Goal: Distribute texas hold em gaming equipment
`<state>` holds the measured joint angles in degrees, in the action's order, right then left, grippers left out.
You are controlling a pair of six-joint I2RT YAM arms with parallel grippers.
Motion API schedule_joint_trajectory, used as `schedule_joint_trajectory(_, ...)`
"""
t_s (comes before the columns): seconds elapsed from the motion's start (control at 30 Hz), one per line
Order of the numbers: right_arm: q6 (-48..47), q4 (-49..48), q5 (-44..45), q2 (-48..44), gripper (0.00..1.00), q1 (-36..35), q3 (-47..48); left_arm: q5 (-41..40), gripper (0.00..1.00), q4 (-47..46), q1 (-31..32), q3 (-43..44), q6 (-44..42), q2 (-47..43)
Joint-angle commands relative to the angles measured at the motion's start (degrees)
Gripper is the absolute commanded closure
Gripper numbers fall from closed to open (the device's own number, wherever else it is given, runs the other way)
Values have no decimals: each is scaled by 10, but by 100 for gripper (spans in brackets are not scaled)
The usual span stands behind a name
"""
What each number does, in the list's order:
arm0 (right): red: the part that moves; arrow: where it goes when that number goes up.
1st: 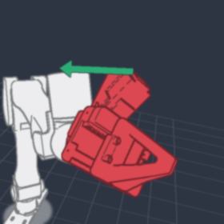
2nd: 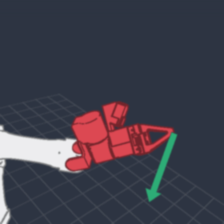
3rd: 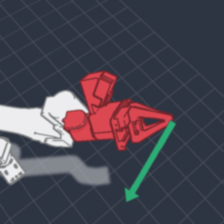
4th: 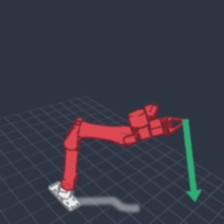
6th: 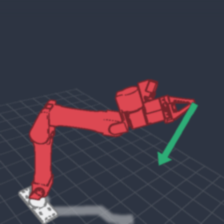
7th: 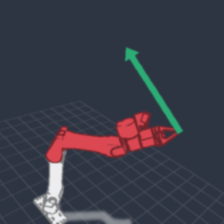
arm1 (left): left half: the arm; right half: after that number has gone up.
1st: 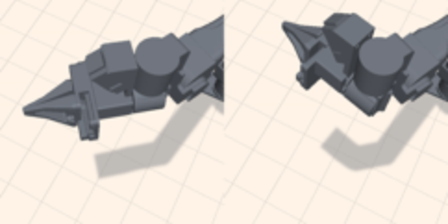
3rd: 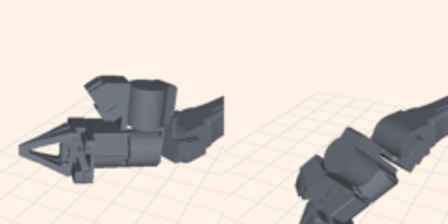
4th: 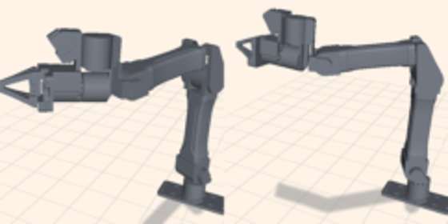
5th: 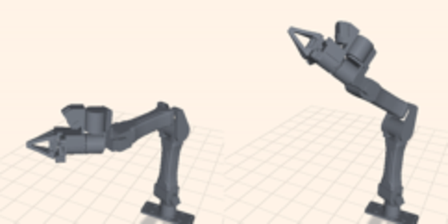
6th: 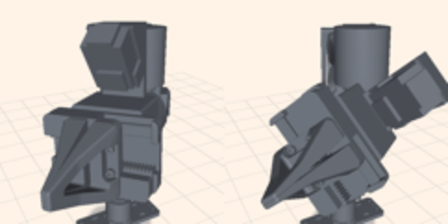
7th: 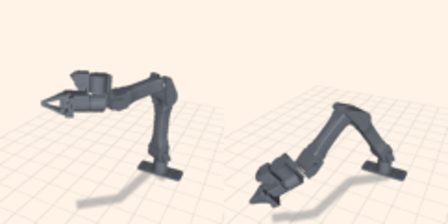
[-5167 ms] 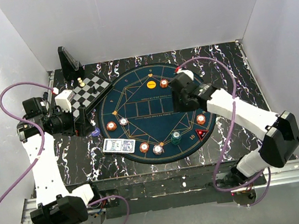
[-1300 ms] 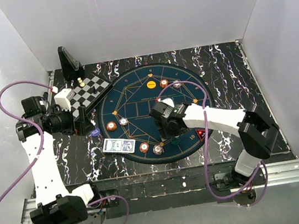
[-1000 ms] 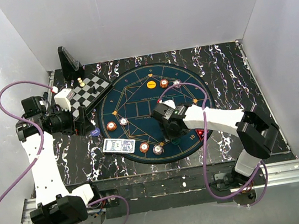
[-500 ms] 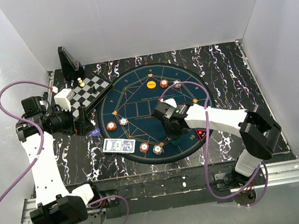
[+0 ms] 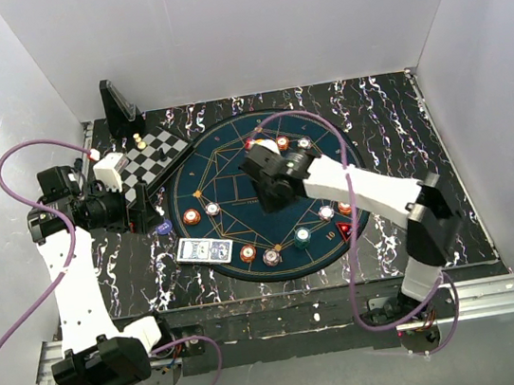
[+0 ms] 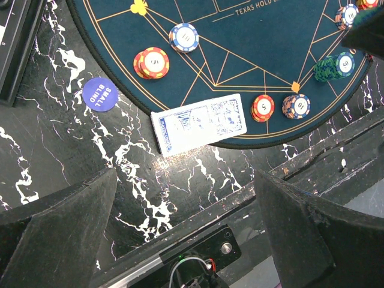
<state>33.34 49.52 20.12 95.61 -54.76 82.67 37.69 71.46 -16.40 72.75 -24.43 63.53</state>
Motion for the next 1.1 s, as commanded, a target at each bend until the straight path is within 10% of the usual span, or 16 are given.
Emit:
schedule_joint_trajectory(0.0,-48,6,-18,114,63,-4,154,11,0,-7,-3,-2,2,-5)
schedule_joint_trajectory(0.37,-75,21,-45,370,64,-2,448,12,0,-15,-3,-3,3,-2)
schedule_joint_trajectory(1.07,-62,-13,-92,481,56,32,499,7,0,-30,-3,-20,-4,5)
